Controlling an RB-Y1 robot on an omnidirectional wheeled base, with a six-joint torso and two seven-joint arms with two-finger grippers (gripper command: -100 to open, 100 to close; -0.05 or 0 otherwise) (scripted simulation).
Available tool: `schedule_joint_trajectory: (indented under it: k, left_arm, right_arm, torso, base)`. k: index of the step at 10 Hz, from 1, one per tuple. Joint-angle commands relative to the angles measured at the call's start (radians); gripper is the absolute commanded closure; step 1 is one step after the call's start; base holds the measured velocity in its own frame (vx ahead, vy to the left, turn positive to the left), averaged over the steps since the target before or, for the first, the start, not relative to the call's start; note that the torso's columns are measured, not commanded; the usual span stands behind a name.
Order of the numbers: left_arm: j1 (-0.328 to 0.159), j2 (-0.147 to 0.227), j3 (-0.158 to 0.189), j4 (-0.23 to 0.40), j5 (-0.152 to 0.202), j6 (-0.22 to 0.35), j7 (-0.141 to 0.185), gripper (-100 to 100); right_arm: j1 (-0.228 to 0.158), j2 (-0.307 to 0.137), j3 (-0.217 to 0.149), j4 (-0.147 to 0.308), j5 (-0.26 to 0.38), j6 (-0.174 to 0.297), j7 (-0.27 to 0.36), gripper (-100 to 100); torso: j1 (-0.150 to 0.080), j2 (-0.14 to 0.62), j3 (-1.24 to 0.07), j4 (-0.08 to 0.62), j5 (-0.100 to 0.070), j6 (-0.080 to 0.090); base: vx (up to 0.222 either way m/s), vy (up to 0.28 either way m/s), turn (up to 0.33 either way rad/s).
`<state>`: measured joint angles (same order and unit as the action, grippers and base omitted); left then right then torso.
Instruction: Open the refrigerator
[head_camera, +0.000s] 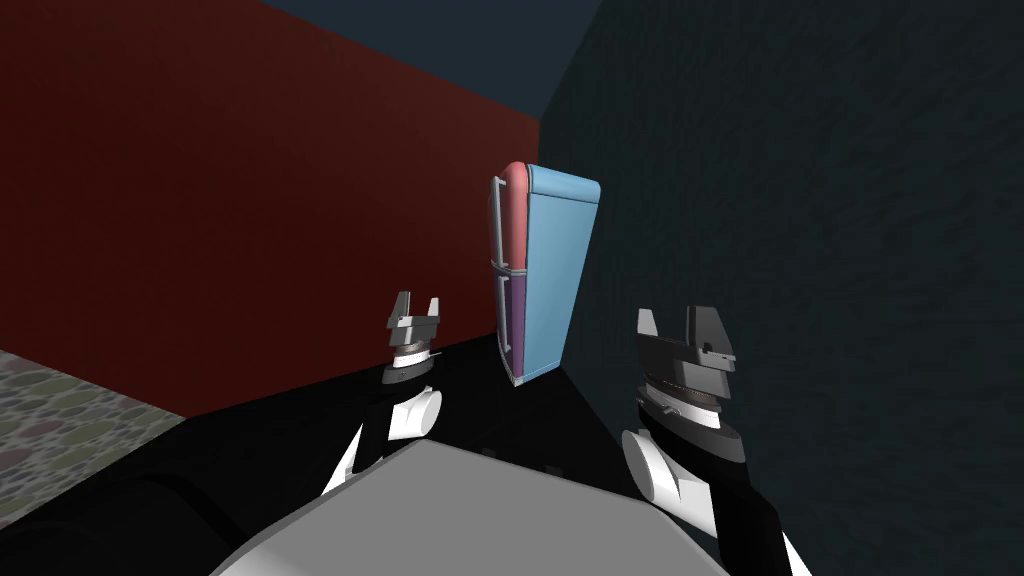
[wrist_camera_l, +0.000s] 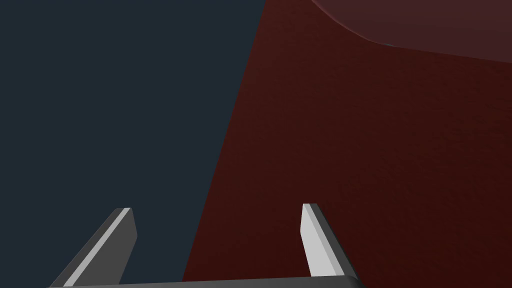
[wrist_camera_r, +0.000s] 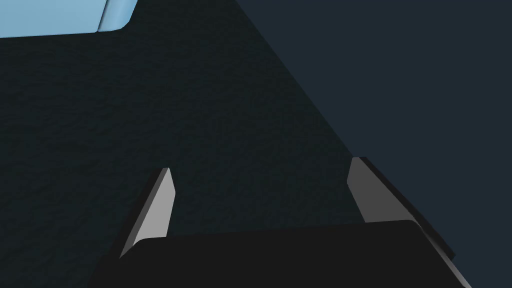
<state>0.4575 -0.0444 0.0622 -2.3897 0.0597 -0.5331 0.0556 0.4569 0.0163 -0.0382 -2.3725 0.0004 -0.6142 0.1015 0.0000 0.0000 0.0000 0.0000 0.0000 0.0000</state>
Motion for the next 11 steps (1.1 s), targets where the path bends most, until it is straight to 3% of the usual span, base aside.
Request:
schedule_joint_trajectory:
  k: [1,9,10,11]
  left_arm:
    - [0.000,0.000,0.000,0.000,0.000,0.000,0.000,0]
    - [0.000,0.000,0.000,0.000,0.000,0.000,0.000,0]
    - [-0.018,0.050,0.003,0.001,-0.002,0.019,-0.002,-100]
    - [-0.036,0.078,0.005,0.003,-0.003,0.038,-0.004,-100]
  right_arm:
    - [0.000,0.000,0.000,0.000,0.000,0.000,0.000,0]
    - [0.000,0.000,0.000,0.000,0.000,0.000,0.000,0]
    - [0.000,0.000,0.000,0.000,0.000,0.000,0.000,0]
    - [0.000,0.000,0.000,0.000,0.000,0.000,0.000,0]
  torso:
    - [0.000,0.041,-0.082,0.041,0.000,0.000]
    - [0.000,0.618,-1.234,0.617,0.000,0.000]
    - [0.000,0.691,-1.382,0.691,0.000,0.000]
    - [-0.001,0.724,-1.451,0.724,0.000,0.000]
  base:
    - [0.000,0.000,0.000]
    - [0.000,0.000,0.000]
    - [0.021,-0.019,0.025]
    - [0.044,-0.048,0.037]
